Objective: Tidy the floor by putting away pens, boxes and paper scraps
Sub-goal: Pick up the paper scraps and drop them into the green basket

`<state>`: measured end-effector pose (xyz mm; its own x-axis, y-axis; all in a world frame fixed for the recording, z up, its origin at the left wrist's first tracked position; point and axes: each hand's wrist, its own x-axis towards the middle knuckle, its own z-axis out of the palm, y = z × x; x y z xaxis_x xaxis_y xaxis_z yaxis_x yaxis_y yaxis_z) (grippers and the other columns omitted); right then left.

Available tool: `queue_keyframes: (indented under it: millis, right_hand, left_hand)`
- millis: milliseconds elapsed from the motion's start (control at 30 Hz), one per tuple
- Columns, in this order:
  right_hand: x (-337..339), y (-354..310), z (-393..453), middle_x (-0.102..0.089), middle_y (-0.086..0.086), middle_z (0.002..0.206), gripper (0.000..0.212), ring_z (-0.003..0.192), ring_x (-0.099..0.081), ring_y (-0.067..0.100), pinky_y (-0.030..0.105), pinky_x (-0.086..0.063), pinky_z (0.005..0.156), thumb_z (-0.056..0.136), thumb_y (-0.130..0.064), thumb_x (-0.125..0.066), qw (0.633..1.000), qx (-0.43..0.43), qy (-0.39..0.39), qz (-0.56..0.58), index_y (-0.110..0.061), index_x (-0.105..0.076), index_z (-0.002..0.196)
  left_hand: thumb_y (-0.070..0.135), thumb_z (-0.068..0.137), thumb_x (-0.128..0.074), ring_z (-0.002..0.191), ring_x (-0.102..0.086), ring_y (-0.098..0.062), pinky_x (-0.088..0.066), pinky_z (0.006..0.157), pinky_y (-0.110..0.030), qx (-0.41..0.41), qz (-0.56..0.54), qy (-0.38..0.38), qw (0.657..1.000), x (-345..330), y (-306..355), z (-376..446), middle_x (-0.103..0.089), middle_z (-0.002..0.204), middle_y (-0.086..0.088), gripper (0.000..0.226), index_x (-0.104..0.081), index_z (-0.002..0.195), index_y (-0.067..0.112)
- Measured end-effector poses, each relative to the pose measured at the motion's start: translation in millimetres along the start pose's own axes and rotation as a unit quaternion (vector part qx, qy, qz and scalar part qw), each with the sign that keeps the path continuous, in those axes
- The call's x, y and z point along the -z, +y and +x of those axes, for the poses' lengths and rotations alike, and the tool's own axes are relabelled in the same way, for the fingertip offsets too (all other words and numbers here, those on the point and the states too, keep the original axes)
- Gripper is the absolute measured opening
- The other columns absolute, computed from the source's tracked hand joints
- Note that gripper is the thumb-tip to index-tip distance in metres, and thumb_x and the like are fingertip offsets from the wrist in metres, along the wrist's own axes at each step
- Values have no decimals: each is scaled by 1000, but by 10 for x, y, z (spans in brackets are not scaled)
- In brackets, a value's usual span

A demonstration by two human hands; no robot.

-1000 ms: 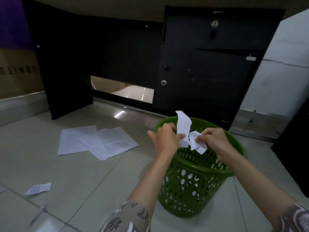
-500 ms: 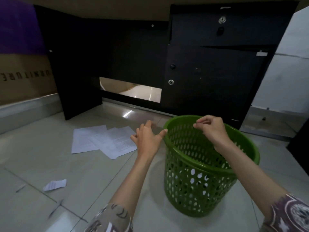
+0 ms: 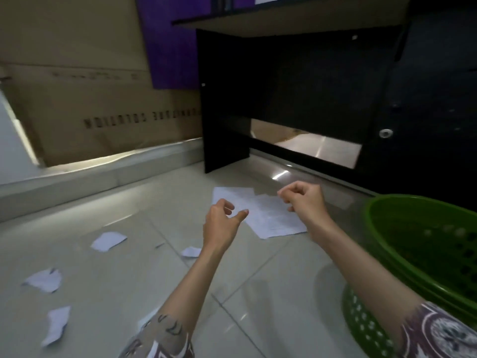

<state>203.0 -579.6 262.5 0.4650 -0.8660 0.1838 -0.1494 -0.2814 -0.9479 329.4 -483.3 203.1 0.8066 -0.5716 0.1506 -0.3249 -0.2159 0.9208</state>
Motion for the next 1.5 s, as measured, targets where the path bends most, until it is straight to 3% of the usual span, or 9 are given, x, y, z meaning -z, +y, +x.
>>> queue_keyframes:
  millis: [167,300,400,600,800,1000,1167,1300,1500]
  right_hand:
    - [-800,96,-59,-61,8,75,11,71,-52,18,34,-43,72,81,-5,-61,996,-19,-89,13,4,-63,76]
    - [-1427,100,-129,-60,5,69,19,72,-53,18,33,-43,71,80,-5,-61,989,-13,-145,7,-11,-59,62]
    - [-1878,93,-252,-60,8,71,16,71,-53,18,34,-44,72,80,-4,-61,981,-9,-194,1,-8,-60,65]
    - [-2628,162,-598,-58,4,64,23,65,-52,17,28,-42,64,79,-2,-61,960,4,-280,4,-13,-59,59]
    - [-3280,333,-1001,-60,1,66,12,62,-52,10,22,-41,58,82,-2,-58,926,25,-375,-26,-4,-64,71]
    - [-3745,598,-1269,-61,4,67,11,60,-52,11,18,-41,55,82,0,-57,892,66,-442,-64,1,-63,74]
    - [-4051,824,-1437,-64,6,75,10,67,-54,12,14,-41,59,84,-3,-57,856,126,-488,-118,-2,-63,76]
    - [-4247,948,-1508,-65,8,80,10,71,-55,15,20,-43,64,84,-5,-55,839,149,-506,-131,-3,-61,76]
    - [-4479,1105,-1535,-62,5,81,10,70,-54,12,18,-44,65,86,-5,-53,824,164,-523,-144,-2,-61,80]
  left_hand:
    - [36,78,-70,89,-59,-23,-50,86,-38,41,62,63,995,834,-460,23,-62,97,-6,35,-59,98,9]
    - [34,79,-69,88,-57,-23,-49,89,-40,70,105,117,985,1457,-816,-83,-61,98,-7,36,-59,99,6]
    - [34,80,-68,91,-57,-22,-48,89,-38,92,156,150,972,1901,-1106,-217,-62,104,-7,35,-59,99,7]
    - [34,80,-68,102,-58,-27,-43,90,-38,177,254,192,931,2741,-1672,-594,-63,105,-7,32,-59,98,9]
    - [36,82,-65,108,-55,-27,-41,91,-38,293,337,198,873,3509,-2410,-1114,-59,113,-10,34,-57,104,11]
    - [29,88,-57,112,-52,-28,-39,90,-35,361,397,171,826,3788,-3003,-1416,-54,120,-11,32,-53,114,10]
    - [28,90,-54,118,-46,-29,-37,92,-34,373,396,153,825,3805,-3325,-1391,-49,126,-12,36,-47,120,10]
    - [32,90,-54,121,-42,-31,-37,95,-37,399,386,141,820,3786,-3552,-1343,-46,128,-14,44,-41,124,7]
    - [24,83,-64,115,-42,-34,-37,85,-36,404,321,171,839,3747,-3811,-1286,-50,119,-19,38,-47,109,2]
